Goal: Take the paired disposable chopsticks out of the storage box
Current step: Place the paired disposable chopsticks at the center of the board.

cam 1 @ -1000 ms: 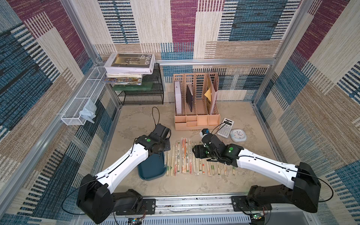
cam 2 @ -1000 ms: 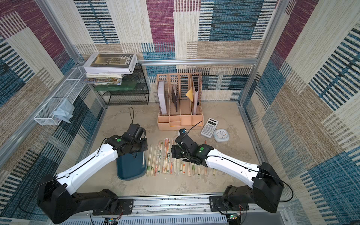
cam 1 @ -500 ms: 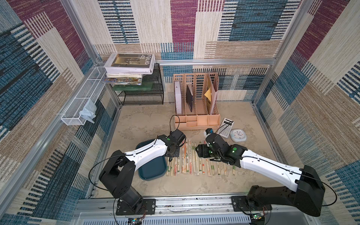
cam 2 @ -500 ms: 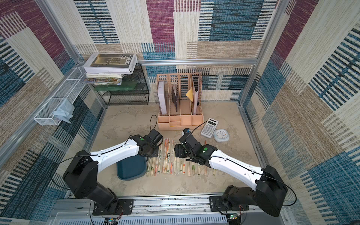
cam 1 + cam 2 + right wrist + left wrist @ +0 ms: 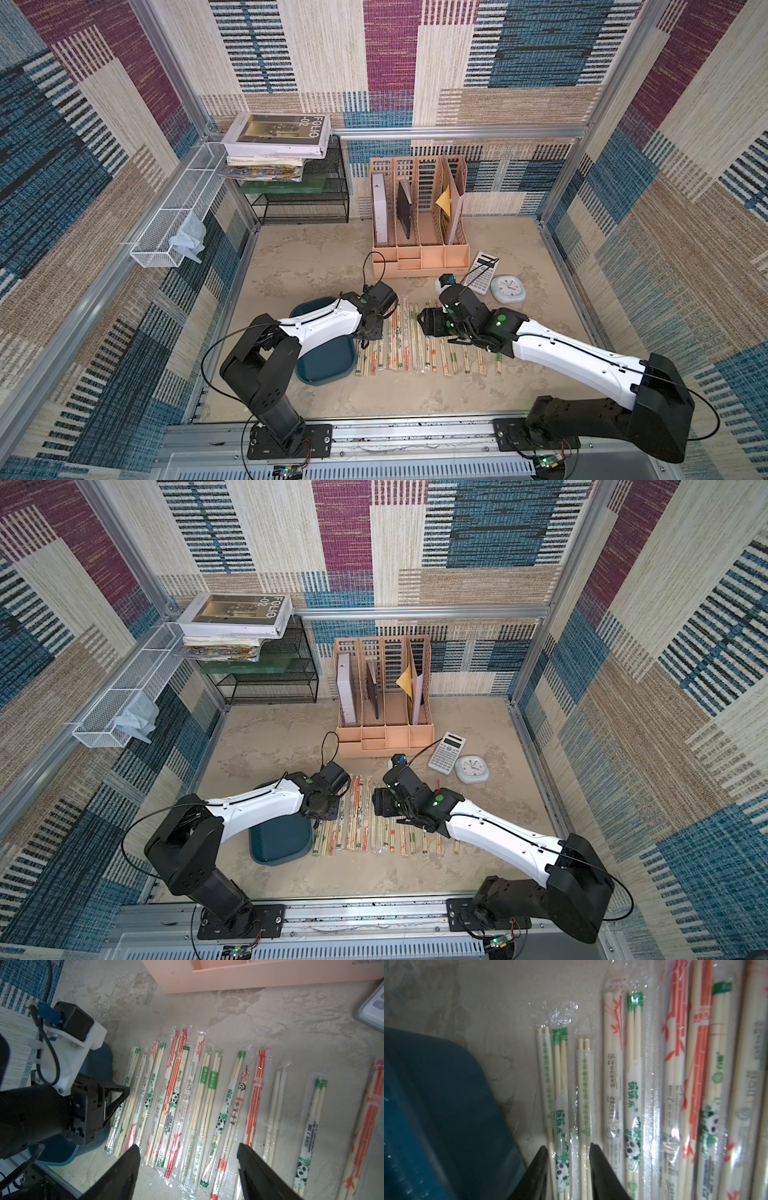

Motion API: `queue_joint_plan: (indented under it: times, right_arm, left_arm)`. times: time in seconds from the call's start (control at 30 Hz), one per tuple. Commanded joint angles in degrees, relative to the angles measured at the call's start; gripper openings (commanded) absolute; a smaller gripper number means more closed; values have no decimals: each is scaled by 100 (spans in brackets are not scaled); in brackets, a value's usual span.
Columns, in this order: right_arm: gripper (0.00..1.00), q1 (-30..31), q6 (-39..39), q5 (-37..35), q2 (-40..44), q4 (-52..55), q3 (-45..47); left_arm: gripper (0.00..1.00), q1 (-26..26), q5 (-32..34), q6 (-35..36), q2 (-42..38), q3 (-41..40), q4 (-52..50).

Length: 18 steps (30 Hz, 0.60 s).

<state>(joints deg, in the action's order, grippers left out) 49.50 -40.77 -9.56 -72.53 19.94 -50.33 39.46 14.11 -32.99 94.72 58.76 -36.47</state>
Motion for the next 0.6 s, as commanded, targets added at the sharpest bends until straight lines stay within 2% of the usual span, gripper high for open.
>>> queue_joint_plan:
  times: [0.0, 0.1, 0.2, 0.37, 0.4, 0.47, 0.5, 0.53, 0.57]
  right_arm:
    - [77, -18, 21, -19, 44, 43, -37]
    - [77, -69, 55, -50, 87, 87, -59]
    - [78, -204, 117, -109, 191, 195, -86]
    - [92, -586, 213, -195, 558, 370, -28]
    - [99, -692, 226, -216, 640, 410, -16]
    - [96, -874, 259, -283, 831, 502, 22]
    - [96, -968, 271, -330, 939, 546, 42]
    - [96, -1089, 282, -356, 1032, 596, 48]
    - [95, -1180, 300, -416, 1139, 646, 49]
  left_arm:
    - [40, 18, -99, 44, -187, 63, -34]
    - [42, 21, -145, 27, -458, 190, -189]
    - [48, 21, -115, 8, -844, 283, -325]
    - [55, 18, 190, 14, -1445, 371, -609]
    - [58, 18, 297, 11, -1570, 364, -666]
    - [61, 9, 526, -24, -1806, 336, -781]
    - [71, 9, 629, -44, -1946, 318, -831]
    - [74, 0, 720, -55, -2082, 288, -861]
    - [82, 0, 820, -83, -2219, 277, -902]
